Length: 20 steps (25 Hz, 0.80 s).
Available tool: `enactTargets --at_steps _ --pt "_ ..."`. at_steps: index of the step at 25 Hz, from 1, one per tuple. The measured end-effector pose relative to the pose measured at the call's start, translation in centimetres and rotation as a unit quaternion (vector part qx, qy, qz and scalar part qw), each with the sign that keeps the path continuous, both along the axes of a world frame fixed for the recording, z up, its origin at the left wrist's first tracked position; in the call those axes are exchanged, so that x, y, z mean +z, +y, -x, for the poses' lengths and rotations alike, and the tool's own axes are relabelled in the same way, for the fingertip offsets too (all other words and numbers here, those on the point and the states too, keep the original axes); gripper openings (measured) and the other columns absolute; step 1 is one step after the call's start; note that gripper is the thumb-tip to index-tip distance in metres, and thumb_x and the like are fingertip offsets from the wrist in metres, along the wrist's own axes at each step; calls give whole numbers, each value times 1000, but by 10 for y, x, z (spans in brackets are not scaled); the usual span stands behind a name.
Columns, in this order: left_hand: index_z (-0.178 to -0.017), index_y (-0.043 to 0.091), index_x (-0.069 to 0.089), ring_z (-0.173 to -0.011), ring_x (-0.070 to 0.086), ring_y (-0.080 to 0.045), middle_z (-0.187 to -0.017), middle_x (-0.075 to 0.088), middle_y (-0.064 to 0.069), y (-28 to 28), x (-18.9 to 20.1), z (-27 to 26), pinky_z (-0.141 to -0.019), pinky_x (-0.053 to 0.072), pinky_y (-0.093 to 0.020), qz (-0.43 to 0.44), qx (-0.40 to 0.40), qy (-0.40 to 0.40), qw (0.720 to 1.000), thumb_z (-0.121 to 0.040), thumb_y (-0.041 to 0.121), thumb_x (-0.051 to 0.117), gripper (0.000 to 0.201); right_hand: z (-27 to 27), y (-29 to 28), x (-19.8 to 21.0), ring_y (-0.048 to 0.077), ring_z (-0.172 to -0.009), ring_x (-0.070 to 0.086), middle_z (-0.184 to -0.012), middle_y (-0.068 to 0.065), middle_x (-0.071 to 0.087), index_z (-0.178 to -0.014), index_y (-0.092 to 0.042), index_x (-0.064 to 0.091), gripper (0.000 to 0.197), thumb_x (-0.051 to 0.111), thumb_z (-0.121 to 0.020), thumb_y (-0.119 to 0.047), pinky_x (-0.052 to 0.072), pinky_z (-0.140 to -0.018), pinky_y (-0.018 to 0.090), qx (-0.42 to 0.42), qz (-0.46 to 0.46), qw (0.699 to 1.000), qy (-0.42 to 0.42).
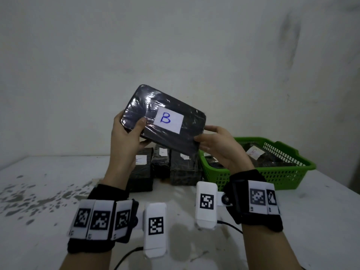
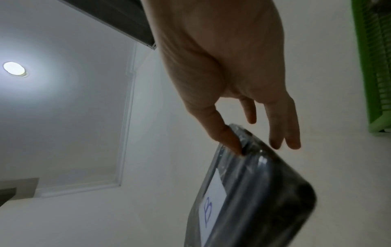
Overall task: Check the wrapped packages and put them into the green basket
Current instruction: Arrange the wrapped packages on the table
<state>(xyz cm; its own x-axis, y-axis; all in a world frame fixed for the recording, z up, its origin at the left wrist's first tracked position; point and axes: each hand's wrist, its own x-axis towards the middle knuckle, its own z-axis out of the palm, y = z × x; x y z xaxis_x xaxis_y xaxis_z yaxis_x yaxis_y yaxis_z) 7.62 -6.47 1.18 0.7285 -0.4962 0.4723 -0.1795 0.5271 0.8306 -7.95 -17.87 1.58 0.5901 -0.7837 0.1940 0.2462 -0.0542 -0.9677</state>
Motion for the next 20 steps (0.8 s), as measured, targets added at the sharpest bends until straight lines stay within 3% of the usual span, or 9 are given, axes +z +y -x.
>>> enactTargets --at_steps 2,5,8,10,13,15,18,20 --pt "-114 10 43 -96 60 -19 -100 56 -1 -1 0 1 -64 58 -26 -7 -9 9 1000 -92 12 52 24 -1 6 0 22 -75 64 -94 10 65 -128 -13 37 56 61 -82 8 56 -69 36 28 20 998 48" --pt "-105 11 41 -100 58 -21 -91 53 5 -3 -3 -4 -80 54 -34 -54 31 -30 998 -89 20 58 25 0 8 0 24 -77 63 -92 8 63 -128 -22 36 58 57 -84 10 55 -73 41 27 14 999 43" --pt "-105 2 47 -98 61 -25 -98 61 -7 -1 -3 -13 -91 50 -44 -111 47 -51 991 -78 33 70 48 5 2 1 23 -79 66 -93 9 64 -125 -10 40 49 58 -83 9 57 -73 37 -7 15 1000 23" --pt "-117 -1 44 -100 62 -27 -108 60 -12 0 -3 -12 -92 50 -44 -126 19 -35 991 -78 32 70 58 7 1 3 23 -82 66 -96 11 64 -117 -5 42 40 61 -83 7 59 -68 31 -30 15 999 2" --pt "-131 14 30 -94 61 -23 -104 57 -5 1 -1 -8 -84 52 -40 -112 -20 -47 992 -84 10 64 58 3 3 2 23 -86 63 -102 16 62 -111 -9 45 28 55 -88 3 58 -64 27 -63 21 997 -32" --pt "-123 22 28 -88 58 -16 -98 53 1 3 1 -4 -74 53 -38 -116 -29 -85 989 -81 -4 63 61 -2 6 1 22 -90 62 -112 13 60 -121 -11 47 27 52 -94 -14 56 -58 26 -70 28 997 -23" --pt "-114 22 35 -91 55 -16 -104 54 -2 2 0 -2 -67 55 -33 -128 -31 -121 984 -72 -19 59 63 -7 11 2 21 -83 64 -106 3 59 -122 -17 47 38 46 -94 -43 57 -68 37 -14 -9 1000 -6" --pt "-112 23 43 -88 57 -11 -101 59 0 1 -2 1 -57 55 -22 -132 -55 -150 978 -72 -20 56 60 -11 11 2 32 -98 63 -114 9 57 -123 -18 44 47 48 -90 -50 58 -72 47 15 -41 998 -43"
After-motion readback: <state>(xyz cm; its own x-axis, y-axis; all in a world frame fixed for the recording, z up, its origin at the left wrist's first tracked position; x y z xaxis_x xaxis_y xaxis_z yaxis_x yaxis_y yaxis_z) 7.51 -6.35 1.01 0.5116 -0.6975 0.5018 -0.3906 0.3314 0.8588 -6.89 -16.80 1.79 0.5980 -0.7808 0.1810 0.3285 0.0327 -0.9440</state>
